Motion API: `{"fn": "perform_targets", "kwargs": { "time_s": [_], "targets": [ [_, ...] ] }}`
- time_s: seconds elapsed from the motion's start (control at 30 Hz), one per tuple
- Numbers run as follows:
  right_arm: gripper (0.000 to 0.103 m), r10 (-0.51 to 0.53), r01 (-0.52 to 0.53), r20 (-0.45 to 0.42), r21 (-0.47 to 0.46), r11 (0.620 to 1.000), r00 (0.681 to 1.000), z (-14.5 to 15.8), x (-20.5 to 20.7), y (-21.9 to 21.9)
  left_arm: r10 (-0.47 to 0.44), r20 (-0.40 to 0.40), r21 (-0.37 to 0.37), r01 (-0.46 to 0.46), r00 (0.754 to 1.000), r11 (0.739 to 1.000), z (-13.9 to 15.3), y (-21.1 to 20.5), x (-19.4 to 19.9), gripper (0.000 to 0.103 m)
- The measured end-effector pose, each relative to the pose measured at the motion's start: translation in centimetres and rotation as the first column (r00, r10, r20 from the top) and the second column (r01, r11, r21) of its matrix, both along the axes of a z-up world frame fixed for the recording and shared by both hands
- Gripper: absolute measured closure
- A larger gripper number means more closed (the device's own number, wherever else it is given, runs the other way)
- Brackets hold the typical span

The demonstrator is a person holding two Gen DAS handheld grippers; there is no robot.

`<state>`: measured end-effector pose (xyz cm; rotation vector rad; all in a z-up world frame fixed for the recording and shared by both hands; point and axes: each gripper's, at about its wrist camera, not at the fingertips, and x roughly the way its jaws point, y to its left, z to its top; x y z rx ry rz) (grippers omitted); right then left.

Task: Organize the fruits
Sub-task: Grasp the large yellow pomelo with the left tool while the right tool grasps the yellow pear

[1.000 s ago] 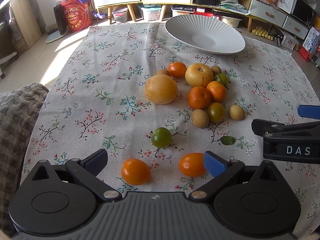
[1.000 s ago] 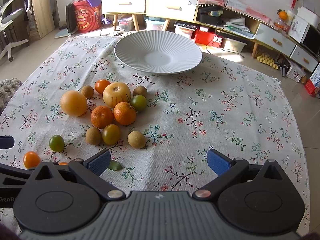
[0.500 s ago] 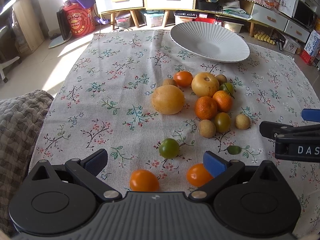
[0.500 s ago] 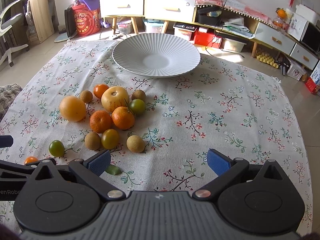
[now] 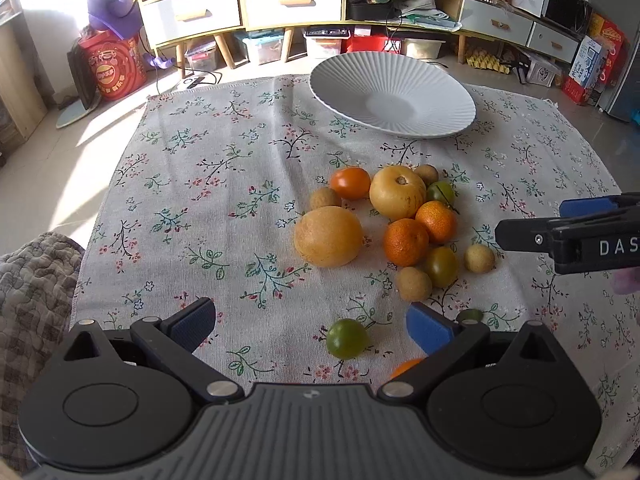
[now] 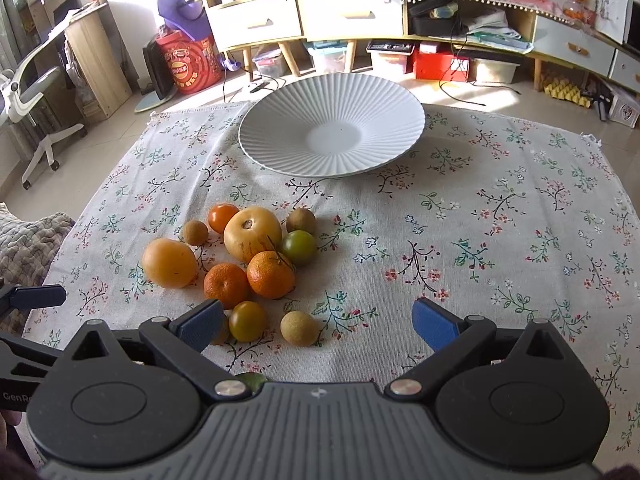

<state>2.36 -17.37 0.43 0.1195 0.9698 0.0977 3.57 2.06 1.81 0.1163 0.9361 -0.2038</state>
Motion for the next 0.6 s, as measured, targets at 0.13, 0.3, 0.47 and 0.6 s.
{"fn": "perform_targets", "kwargs": {
  "time_s": [0.13, 0.3, 0.47, 0.6],
  "targets": [
    [0.005, 0.034, -0.035, 0.025, 0.051, 0.998, 0.999, -0.2, 1.1, 0.1, -0.030, 0.049, 0.036, 0.028, 0.998, 0.999, -0.1, 0.0, 1.3, 0.004],
    [0.014, 0.067, -0.075, 0.066, 0.132, 0.988, 0.996, -0.5, 2.6, 0.3, -0.040, 0.007, -0.001, 0.040, 0.999, 0.999, -0.7, 0.4, 3.5, 0.004],
    [0.029, 0.088, -0.096, 0.046, 0.193, 0.976, 0.995, -0.9, 4.2, 0.4, -0.057, -0.006, -0.085, 0.056, 0.998, 0.995, -1.2, 0.6, 5.0, 0.011],
    [0.036, 0.086, -0.085, 0.006, 0.233, 0.969, 0.996, -1.7, 5.1, 0.4, -0.061, -0.036, -0.134, 0.055, 0.998, 0.989, -2.1, 0.5, 6.0, 0.022]
  ]
}}
